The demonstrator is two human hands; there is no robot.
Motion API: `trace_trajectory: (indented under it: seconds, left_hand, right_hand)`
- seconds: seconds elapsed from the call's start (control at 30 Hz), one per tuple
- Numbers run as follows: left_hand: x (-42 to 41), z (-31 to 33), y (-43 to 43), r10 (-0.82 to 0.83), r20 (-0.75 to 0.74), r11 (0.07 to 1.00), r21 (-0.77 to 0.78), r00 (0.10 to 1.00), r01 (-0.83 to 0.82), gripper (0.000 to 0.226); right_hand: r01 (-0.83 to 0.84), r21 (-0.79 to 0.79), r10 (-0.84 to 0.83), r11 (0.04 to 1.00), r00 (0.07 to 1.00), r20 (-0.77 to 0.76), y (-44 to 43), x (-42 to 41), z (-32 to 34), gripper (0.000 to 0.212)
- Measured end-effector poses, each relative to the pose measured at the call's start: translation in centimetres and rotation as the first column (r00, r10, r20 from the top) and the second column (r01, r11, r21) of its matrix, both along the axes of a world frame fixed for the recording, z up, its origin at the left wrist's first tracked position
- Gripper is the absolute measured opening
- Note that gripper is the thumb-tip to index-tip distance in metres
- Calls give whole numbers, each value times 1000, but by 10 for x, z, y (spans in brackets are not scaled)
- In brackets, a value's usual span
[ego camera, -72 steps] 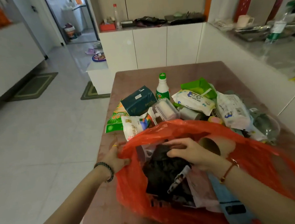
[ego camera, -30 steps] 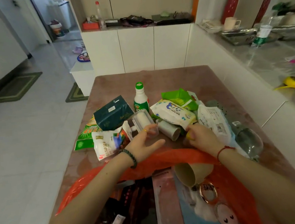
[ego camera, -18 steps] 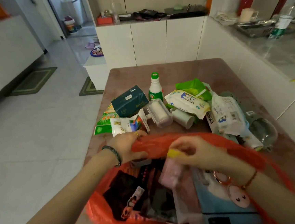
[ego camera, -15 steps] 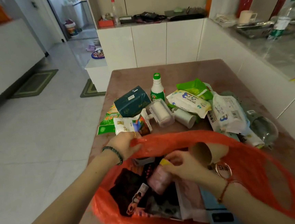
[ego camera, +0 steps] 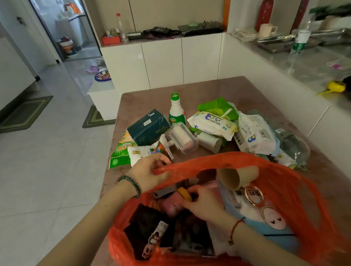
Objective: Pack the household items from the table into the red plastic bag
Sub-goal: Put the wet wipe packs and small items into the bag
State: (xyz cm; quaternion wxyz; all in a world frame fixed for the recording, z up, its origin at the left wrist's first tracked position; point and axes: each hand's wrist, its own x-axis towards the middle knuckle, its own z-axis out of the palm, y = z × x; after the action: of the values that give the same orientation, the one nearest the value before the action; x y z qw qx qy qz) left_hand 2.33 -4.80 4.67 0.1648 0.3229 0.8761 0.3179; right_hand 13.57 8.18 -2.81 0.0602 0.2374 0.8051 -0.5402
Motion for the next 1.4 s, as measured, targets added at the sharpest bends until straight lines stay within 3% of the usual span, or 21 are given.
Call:
trace_trajectory:
  seconds: [0.07,0.13,0.2,0.27,0.33,0.43,0.53,0.67,0.73,0.83,0.93,1.0,1.07,1.13,1.17,1.27,1.33,1.4]
  left_hand:
    - [-2,7,6,-19,3,999,32,1000,18,29]
    - [-7,13,21,17,3,993,119,1000,-17,34]
    - [-13,17,43,39,37,974,222,999,-46,31]
    - [-17,17,71,30,89,956,288,996,-55,30]
    - [-19,15,101,9,151,947,315,988,-57,28]
    - [-17,10,145,10,248,931,351,969,-100,27]
    - [-13,5,183,17,330,922,360,944,-142,35]
    - [-11,-3,213,9,406,931,330,914,-156,39]
    - [-10,-7,224,20,472,932,311,881,-187,38]
    - [-8,-10,236,32,635,909,301,772,-286,35]
    - [1,-6,244,21,754,889,287,657,-358,56]
    - [13,3,249,-48,792,844,358,609,-400,72]
    - [29,17,247,-149,767,733,509,624,-451,81]
    - [44,27,233,-138,711,602,613,690,-511,66]
    - [49,29,220,-100,676,578,636,730,-511,57]
    - [65,15,173,-63,656,623,614,752,-484,50]
    - [79,-1,144,-82,712,712,532,698,-459,57]
    - [90,-12,119,-16,724,803,420,690,-422,54]
  right_hand:
    - [-95,72,103,993,986,-129,24,7,31,22]
    - [-32,-30,22,999,954,-300,59,11,61,10]
    - [199,-110,-227,974,883,-412,105,7,77,11]
    - [431,19,-382,902,818,-429,154,-3,78,24]
    - [477,242,-403,845,865,-298,195,-16,66,59]
    - [266,477,-293,838,956,-20,232,-35,35,92]
    - [141,568,-287,811,942,175,252,-51,14,102]
    - [152,578,-325,802,922,209,265,-66,7,104]
    - [244,512,-348,824,930,117,272,-67,5,98]
    - [459,263,-450,849,888,-97,275,-59,19,80]
    - [518,52,-480,854,821,-309,263,-41,46,72]
    - [486,93,-390,869,789,-475,240,-23,64,77]
    - [403,230,-217,886,798,-562,207,1,79,82]
    - [274,316,-43,909,813,-580,176,26,89,82]
    - [217,278,-12,936,808,-589,164,37,93,79]
    - [136,-157,-200,978,824,-530,140,59,94,82]
    - [83,-491,-271,867,905,-327,122,66,81,92]
    - [117,-646,-257,754,958,-126,101,69,64,99]
